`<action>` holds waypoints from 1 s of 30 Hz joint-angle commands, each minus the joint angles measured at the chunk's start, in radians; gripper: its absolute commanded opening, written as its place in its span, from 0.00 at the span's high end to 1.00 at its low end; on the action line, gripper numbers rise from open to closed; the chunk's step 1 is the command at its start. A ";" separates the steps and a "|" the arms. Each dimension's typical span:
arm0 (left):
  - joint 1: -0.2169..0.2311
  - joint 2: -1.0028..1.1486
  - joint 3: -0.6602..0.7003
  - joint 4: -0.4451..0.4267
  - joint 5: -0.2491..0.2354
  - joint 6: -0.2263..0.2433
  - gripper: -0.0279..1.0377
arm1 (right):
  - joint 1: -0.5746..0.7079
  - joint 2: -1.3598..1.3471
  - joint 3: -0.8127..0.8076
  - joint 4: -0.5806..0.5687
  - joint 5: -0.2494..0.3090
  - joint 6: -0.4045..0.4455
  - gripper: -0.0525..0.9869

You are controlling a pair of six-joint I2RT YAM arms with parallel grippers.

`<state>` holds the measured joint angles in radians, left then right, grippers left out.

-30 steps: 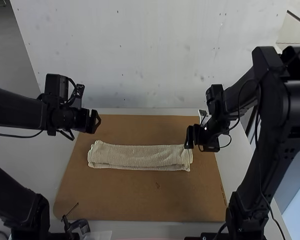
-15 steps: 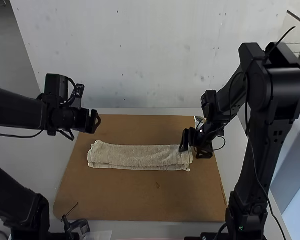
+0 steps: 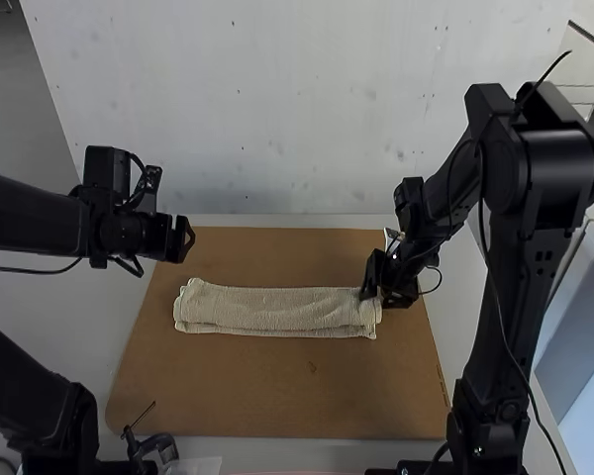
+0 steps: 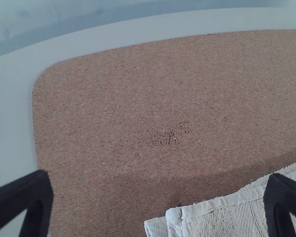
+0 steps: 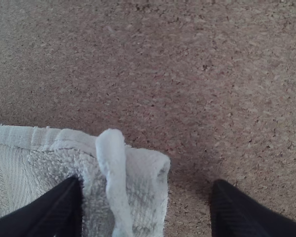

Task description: Fold the towel.

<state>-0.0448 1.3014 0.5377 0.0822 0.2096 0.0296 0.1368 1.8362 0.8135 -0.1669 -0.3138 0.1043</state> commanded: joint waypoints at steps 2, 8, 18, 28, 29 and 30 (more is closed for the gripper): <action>0.010 -0.007 -0.019 0.010 0.007 0.010 0.08 | 0.044 0.054 -0.005 -0.013 -0.073 0.009 0.50; 0.008 -0.007 -0.024 0.010 0.007 0.010 0.08 | 0.043 0.058 -0.005 -0.011 -0.084 0.014 0.77; 0.010 -0.010 -0.028 0.010 0.008 0.010 0.08 | 0.000 0.051 -0.004 0.013 -0.085 0.014 0.93; 0.008 0.009 -0.027 0.027 0.008 0.010 0.08 | -0.169 0.051 -0.005 0.017 -0.087 -0.081 0.93; 0.008 0.009 -0.027 0.028 0.008 0.010 0.08 | -0.186 0.051 -0.008 0.017 -0.087 -0.098 0.93; 0.008 0.009 -0.027 0.030 0.010 0.010 0.08 | -0.197 0.051 -0.011 0.017 -0.085 -0.114 0.93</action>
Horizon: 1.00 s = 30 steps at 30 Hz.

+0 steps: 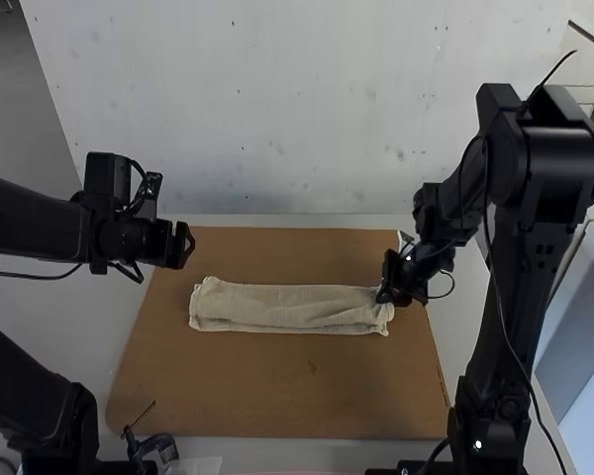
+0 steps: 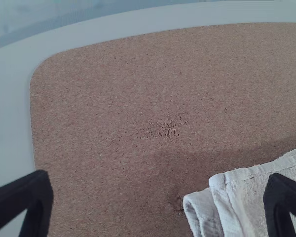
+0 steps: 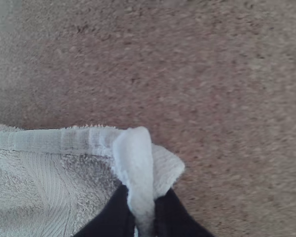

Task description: Fold the towel.

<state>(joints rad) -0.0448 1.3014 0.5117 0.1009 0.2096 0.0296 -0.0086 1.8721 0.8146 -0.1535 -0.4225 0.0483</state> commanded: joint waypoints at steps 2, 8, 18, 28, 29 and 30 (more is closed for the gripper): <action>0.006 0.010 -0.001 0.013 0.010 0.010 0.08 | -0.083 0.015 -0.015 0.002 0.024 -0.085 0.93; 0.003 0.016 -0.002 0.017 0.011 0.010 0.08 | -0.223 -0.005 -0.015 -0.009 0.028 -0.203 0.93; 0.002 0.029 -0.002 0.020 0.011 0.009 0.08 | -0.395 -0.037 0.014 -0.024 0.030 -0.338 0.93; 0.003 0.027 -0.004 0.020 0.011 0.007 0.08 | -0.488 0.021 0.146 -0.006 0.041 -0.386 0.93; 0.003 0.027 -0.006 0.020 0.011 0.007 0.08 | -0.491 0.033 0.156 0.000 0.045 -0.387 0.93; 0.005 0.027 -0.004 0.020 0.011 0.007 0.08 | -0.491 0.047 0.166 0.003 0.047 -0.387 0.93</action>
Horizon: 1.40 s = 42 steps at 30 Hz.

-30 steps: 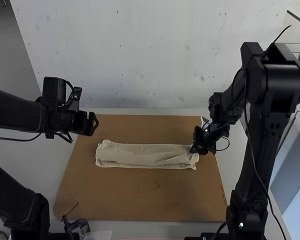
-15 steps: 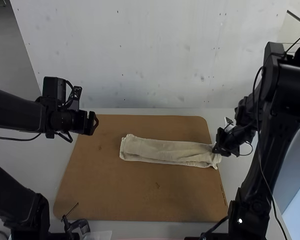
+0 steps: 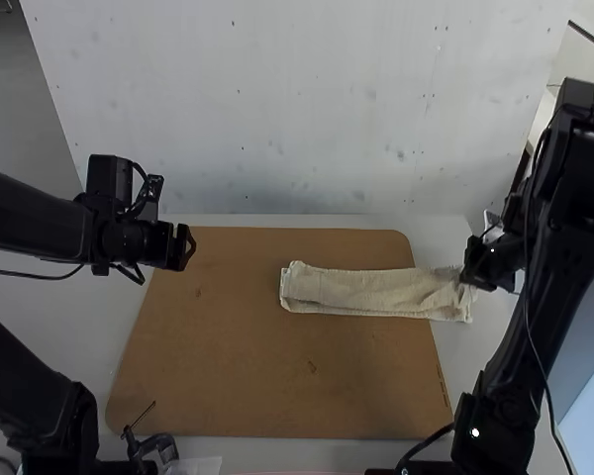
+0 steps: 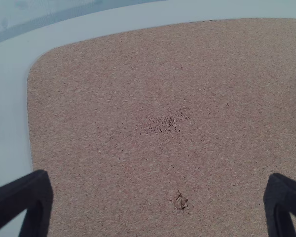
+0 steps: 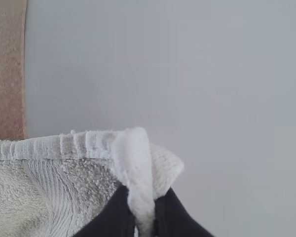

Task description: Fold the towel.

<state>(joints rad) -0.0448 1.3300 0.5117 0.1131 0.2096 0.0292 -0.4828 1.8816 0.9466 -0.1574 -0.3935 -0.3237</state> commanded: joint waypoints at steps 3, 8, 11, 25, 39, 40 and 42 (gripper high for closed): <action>0.006 -0.003 -0.006 0.008 0.011 0.008 0.08 | -0.028 0.070 0.052 0.025 0.036 -0.018 0.93; 0.008 -0.002 -0.006 0.008 0.011 0.008 0.08 | -0.057 0.113 0.096 0.029 0.053 -0.041 0.93; 0.010 0.003 -0.007 0.008 0.011 0.008 0.08 | -0.080 0.123 0.121 0.029 0.059 -0.046 0.93; 0.006 0.003 -0.007 0.010 0.011 0.006 0.08 | -0.066 0.033 0.161 -0.045 0.054 -0.037 0.93; 0.005 0.000 -0.013 0.010 0.016 0.005 0.08 | 0.115 -0.240 0.161 -0.245 0.030 0.060 0.93; 0.003 0.001 -0.013 0.010 0.014 0.005 0.08 | 0.131 -0.253 0.156 -0.251 0.030 0.074 0.93; 0.003 0.001 -0.013 0.010 0.016 0.005 0.08 | 0.179 -0.280 0.141 -0.258 0.030 0.098 0.93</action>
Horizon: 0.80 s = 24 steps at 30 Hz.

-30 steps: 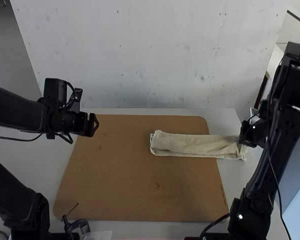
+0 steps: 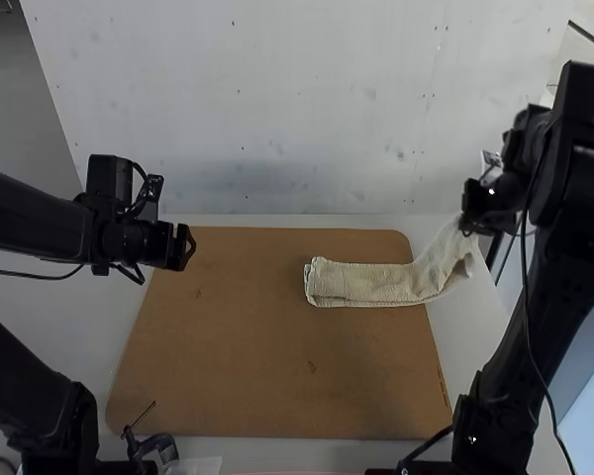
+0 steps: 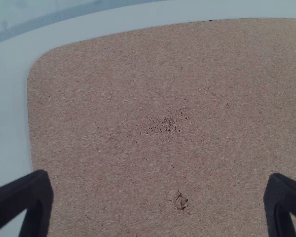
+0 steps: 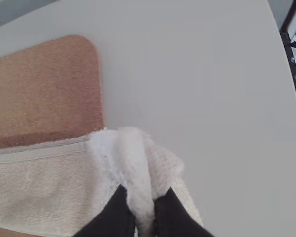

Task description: Fold the towel.

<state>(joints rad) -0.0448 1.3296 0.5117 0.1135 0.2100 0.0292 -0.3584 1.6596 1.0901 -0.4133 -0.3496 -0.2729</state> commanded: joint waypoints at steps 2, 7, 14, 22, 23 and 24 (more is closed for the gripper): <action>0.003 0.002 -0.015 0.009 0.015 0.003 0.08 | 0.101 -0.075 -0.015 -0.009 -0.014 0.072 0.93; 0.005 -0.001 -0.015 0.009 0.022 0.003 0.08 | 0.265 -0.098 -0.052 -0.013 -0.006 0.155 0.93; 0.008 -0.006 -0.018 0.009 0.031 0.000 0.08 | 0.521 -0.072 -0.076 0.028 0.077 0.273 0.93; 0.008 -0.006 -0.019 0.009 0.032 -0.006 0.08 | 0.621 0.052 -0.078 0.094 0.116 0.328 0.93; 0.008 -0.006 -0.021 0.011 0.032 -0.006 0.08 | 0.625 0.065 -0.081 0.107 0.118 0.334 0.93; 0.008 -0.006 -0.021 0.011 0.032 -0.006 0.08 | 0.631 0.081 -0.079 0.116 0.118 0.347 0.93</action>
<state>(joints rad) -0.0448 1.3300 0.5114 0.1135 0.2302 0.0284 0.2504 1.7168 1.0084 -0.3153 -0.2493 0.0330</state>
